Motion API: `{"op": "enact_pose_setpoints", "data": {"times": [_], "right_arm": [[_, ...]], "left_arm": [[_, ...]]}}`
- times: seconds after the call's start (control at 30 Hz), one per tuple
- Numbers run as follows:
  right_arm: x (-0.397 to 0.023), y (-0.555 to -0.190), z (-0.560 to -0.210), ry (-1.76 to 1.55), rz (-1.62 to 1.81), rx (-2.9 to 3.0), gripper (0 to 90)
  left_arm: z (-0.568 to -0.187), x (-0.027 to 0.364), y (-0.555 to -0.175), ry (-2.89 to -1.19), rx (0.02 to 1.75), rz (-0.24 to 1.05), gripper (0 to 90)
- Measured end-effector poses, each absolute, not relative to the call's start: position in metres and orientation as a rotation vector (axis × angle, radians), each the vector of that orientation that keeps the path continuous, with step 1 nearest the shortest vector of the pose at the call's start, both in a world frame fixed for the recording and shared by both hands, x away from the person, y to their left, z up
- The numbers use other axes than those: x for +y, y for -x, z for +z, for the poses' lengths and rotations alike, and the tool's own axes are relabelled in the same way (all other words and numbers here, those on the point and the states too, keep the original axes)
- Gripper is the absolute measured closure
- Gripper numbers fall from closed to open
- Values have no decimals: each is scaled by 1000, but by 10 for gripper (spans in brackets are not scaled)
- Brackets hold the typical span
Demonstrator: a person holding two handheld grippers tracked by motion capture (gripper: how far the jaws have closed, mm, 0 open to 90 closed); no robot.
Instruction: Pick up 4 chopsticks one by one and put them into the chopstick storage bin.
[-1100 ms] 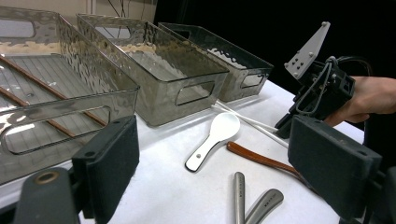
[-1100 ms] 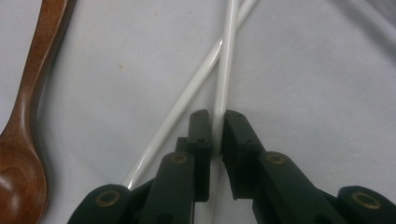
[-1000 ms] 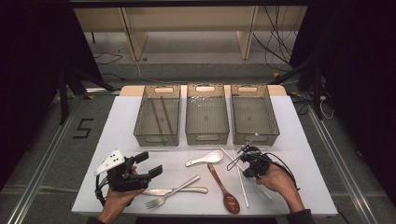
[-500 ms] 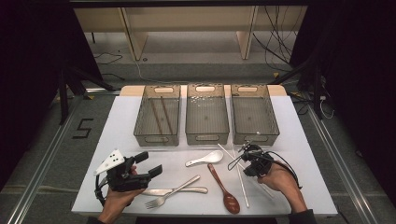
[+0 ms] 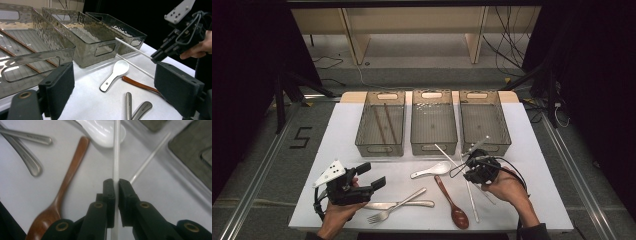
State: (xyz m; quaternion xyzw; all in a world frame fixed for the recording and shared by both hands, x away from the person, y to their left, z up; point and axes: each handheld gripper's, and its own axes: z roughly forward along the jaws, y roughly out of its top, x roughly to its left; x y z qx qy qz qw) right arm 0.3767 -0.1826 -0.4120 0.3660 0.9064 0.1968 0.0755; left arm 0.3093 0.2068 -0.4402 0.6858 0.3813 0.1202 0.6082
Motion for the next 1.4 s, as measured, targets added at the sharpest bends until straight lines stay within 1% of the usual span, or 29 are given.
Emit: {"op": "enact_pose_setpoints", "data": {"times": [0.27,0.77,1.4], "right_arm": [[-161,-386,-400,-1031,657,2720,851],[-119,-417,-375,-960,828,2663,851],[-77,-460,-354,-1007,1018,2580,851]], "left_arm": [[-440,208,-309,-1586,881,282,162],[-440,208,-309,-1583,884,279,162],[-440,208,-309,-1576,888,273,161]]}}
